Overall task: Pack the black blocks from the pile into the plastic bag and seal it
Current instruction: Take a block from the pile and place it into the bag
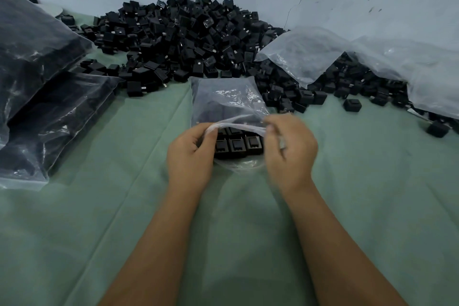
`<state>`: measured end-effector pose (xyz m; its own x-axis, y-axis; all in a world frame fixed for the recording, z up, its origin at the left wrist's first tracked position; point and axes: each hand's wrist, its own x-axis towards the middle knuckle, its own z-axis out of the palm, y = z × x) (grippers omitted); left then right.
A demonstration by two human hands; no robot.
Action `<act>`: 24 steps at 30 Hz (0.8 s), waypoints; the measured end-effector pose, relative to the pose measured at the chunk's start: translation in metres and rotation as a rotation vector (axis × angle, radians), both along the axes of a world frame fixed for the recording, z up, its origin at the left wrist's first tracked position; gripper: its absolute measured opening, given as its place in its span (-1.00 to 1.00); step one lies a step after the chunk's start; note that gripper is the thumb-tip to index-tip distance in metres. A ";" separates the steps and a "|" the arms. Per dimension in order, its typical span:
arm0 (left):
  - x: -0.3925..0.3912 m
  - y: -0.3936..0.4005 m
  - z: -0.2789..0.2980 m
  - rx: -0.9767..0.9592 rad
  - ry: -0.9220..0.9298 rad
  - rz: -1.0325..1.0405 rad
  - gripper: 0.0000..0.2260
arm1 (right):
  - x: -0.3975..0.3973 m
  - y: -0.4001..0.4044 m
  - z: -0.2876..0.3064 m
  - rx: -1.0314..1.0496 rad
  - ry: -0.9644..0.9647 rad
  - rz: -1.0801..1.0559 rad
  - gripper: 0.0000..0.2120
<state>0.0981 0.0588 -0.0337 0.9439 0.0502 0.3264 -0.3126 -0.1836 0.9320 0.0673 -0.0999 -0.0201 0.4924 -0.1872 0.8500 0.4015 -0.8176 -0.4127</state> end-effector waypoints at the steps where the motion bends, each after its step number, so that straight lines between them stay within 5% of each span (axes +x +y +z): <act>1: -0.001 0.000 0.000 -0.003 0.024 -0.003 -0.80 | 0.001 -0.007 -0.001 0.147 0.030 -0.066 -0.79; 5: -0.001 0.000 0.000 -0.022 0.092 0.002 -0.82 | 0.013 -0.033 -0.005 0.513 0.534 -0.113 -0.72; 9: -0.002 0.000 0.000 -0.042 0.126 -0.004 -0.82 | 0.022 -0.038 -0.008 0.162 0.955 -0.189 -0.57; 14: -0.001 -0.001 0.002 -0.025 0.135 0.004 -0.79 | 0.013 -0.035 -0.011 0.560 0.597 -0.057 -0.67; 18: -0.001 -0.001 0.002 -0.023 0.142 0.009 -0.81 | 0.001 -0.019 -0.006 0.405 0.300 -0.153 -0.85; 24: -0.004 0.000 0.006 -0.089 0.169 -0.021 -0.80 | -0.015 0.028 -0.004 0.526 0.317 0.087 -0.52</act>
